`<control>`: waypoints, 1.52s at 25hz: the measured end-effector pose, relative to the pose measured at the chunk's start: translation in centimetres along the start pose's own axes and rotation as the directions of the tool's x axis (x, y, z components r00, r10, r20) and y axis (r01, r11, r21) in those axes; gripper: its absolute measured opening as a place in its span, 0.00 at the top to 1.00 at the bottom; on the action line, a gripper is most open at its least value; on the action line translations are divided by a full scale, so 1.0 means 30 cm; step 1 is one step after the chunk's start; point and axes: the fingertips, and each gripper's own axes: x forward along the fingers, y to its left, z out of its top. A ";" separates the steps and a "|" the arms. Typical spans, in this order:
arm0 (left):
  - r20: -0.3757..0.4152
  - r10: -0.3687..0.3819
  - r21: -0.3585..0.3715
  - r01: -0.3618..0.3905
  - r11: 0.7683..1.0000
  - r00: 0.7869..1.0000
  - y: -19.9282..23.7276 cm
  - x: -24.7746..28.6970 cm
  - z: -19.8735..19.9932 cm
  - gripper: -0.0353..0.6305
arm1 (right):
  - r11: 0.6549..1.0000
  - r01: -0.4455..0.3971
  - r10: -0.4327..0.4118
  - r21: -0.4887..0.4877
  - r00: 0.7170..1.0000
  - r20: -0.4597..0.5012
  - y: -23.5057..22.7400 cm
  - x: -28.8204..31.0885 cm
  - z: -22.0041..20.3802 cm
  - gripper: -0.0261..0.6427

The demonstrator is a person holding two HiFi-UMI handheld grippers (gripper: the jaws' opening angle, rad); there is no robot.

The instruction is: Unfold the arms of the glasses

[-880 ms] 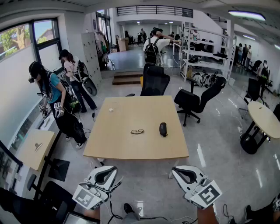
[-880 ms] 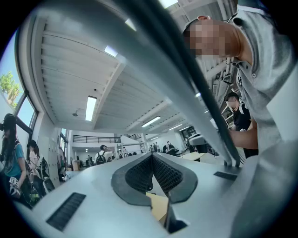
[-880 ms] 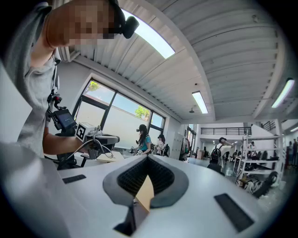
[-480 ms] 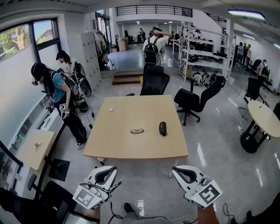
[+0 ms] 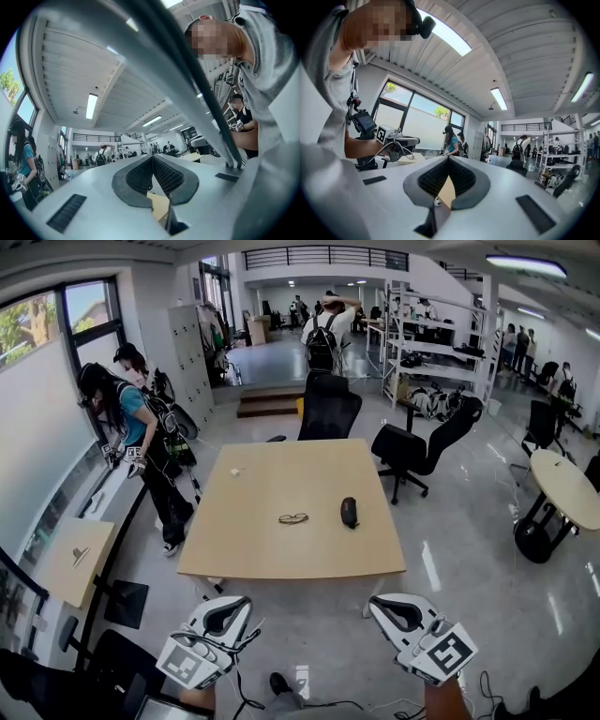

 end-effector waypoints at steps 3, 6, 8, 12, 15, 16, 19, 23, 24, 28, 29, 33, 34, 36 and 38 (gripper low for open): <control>-0.003 0.002 -0.012 -0.002 1.000 1.000 0.055 0.002 -0.037 0.94 | 0.999 0.008 -0.009 0.045 1.000 0.020 -0.020 0.053 -0.015 0.95; -0.006 0.006 -0.028 -0.006 1.000 1.000 0.128 0.014 -0.080 0.94 | 0.998 0.015 -0.016 0.061 1.000 0.013 -0.042 0.123 -0.038 0.95; -0.004 0.004 -0.036 -0.004 0.999 1.000 0.184 0.029 -0.100 0.94 | 0.998 0.019 -0.019 0.063 1.000 0.001 -0.058 0.175 -0.050 0.95; -0.003 -0.010 -0.042 0.010 0.999 1.000 0.314 0.063 -0.123 0.94 | 0.997 0.038 -0.038 0.068 0.999 -0.012 -0.103 0.292 -0.049 0.95; 0.002 -0.021 -0.041 0.022 0.999 1.000 0.424 0.082 -0.140 0.94 | 0.996 0.055 -0.054 0.072 0.998 -0.017 -0.136 0.390 -0.050 0.95; 0.004 -0.025 -0.040 0.025 0.999 1.000 0.459 0.086 -0.147 0.94 | 0.995 0.062 -0.061 0.073 0.998 -0.018 -0.145 0.421 -0.051 0.95; 0.010 -0.035 -0.043 0.035 0.998 0.999 0.558 0.101 -0.168 0.94 | 0.994 0.081 -0.080 0.073 0.997 -0.019 -0.172 0.511 -0.049 0.95; 0.014 -0.059 -0.062 0.059 0.996 0.998 0.652 0.116 -0.210 0.94 | 0.992 0.101 -0.099 0.073 0.994 -0.038 -0.196 0.612 -0.061 0.95; 0.020 -0.062 -0.065 0.063 0.996 0.998 0.674 0.115 -0.219 0.94 | 0.992 0.106 -0.103 0.070 0.994 -0.041 -0.200 0.633 -0.061 0.95; 0.047 -0.064 -0.086 0.067 0.994 0.997 0.754 0.098 -0.252 0.94 | 0.991 0.123 -0.120 0.052 0.991 -0.056 -0.187 0.703 -0.048 0.95; 0.054 -0.062 -0.097 0.067 0.993 0.997 0.768 0.091 -0.259 0.94 | 0.991 0.125 -0.121 0.048 0.991 -0.063 -0.181 0.718 -0.045 0.95; 0.075 -0.059 -0.120 0.068 0.990 0.995 0.819 0.066 -0.279 0.94 | 0.990 0.134 -0.131 0.034 0.988 -0.079 -0.175 0.775 -0.035 0.95; 0.076 -0.057 -0.121 0.066 0.990 0.995 0.833 0.065 -0.286 0.94 | 0.990 0.136 -0.133 0.032 0.988 -0.079 -0.178 0.788 -0.035 0.95; 0.075 -0.053 -0.127 0.063 0.990 0.996 0.860 0.069 -0.299 0.94 | 0.989 0.141 -0.138 0.035 0.987 -0.080 -0.193 0.811 -0.040 0.95; 0.068 -0.054 -0.126 0.063 0.990 0.996 0.881 0.079 -0.314 0.94 | 0.988 0.147 -0.143 0.044 0.986 -0.080 -0.221 0.833 -0.053 0.95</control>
